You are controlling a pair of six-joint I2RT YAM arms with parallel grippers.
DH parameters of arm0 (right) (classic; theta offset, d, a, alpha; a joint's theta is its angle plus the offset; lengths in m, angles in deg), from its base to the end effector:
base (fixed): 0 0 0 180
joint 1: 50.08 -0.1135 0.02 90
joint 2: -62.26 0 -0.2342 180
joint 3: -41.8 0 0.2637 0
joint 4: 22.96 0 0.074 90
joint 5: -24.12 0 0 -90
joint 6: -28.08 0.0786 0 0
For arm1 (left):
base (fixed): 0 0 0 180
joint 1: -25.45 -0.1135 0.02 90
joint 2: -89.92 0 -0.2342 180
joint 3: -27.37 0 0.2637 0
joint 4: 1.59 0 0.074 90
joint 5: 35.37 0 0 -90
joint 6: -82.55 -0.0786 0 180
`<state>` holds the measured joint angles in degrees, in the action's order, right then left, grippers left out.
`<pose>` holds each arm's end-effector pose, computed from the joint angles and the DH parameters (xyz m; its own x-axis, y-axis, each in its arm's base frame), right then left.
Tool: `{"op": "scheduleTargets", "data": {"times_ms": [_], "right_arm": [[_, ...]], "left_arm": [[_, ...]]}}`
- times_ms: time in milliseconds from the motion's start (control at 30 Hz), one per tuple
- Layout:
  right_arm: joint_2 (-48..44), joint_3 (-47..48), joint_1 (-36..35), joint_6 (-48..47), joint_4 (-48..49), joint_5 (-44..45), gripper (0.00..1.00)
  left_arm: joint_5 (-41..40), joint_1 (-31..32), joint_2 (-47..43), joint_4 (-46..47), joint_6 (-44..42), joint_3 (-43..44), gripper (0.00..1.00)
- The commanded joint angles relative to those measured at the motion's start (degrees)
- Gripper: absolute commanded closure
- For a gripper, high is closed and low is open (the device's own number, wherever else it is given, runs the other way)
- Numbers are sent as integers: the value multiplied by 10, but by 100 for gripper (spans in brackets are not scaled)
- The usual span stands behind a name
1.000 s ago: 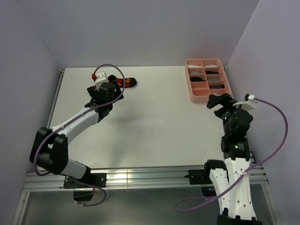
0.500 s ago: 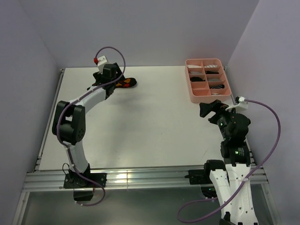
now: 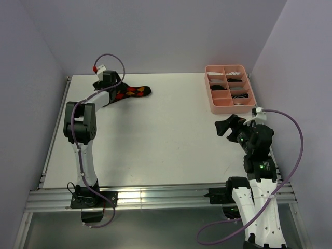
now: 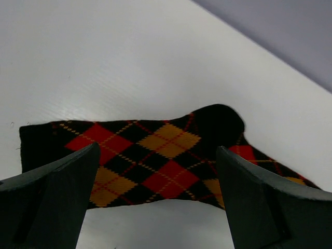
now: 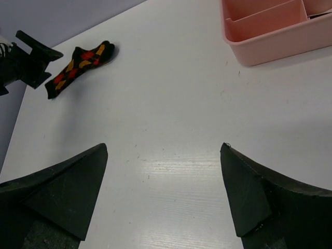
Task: Roll the socks
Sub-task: Adjust the sock at the center of the board.
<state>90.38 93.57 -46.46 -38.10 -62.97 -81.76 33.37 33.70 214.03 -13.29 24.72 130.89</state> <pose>0.1995 0.0089 0.2875 -0.3385 0.4106 -0.8467 -0.0706 0.8861 0.4580 0.5214 -0.0468 0.1360 -0.3572 -0.4496 -0.8187 -0.4251 0.8587 -0.2861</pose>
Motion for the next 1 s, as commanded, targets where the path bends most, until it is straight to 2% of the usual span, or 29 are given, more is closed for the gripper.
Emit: {"op": "scheduleTargets", "data": {"times_ms": [0,333,533,633,667,800,867,967], "right_arm": [[3,1,-5,-18,-2,-14,4],[-5,-11,-4,-14,3,-26,5],[-18,-13,-5,-18,-10,-16,5],[-23,-11,-5,-20,-16,-10,5],[-25,-12,-5,-21,-19,-10,5],[-26,-11,-4,-23,-21,-7,5],[-24,-11,-4,-21,-20,-13,5],[-18,-6,-5,-22,-20,-23,6]], "left_arm": [[31,-15,12,-41,28,24,2],[101,-17,32,-178,104,30,3],[156,7,-5,-193,170,-33,3],[164,48,-59,-197,216,-92,3],[162,79,-94,-189,238,-129,3],[141,173,-174,-195,272,-184,3],[140,222,-202,-207,269,-187,3],[104,264,-258,-211,215,-192,4]]}}
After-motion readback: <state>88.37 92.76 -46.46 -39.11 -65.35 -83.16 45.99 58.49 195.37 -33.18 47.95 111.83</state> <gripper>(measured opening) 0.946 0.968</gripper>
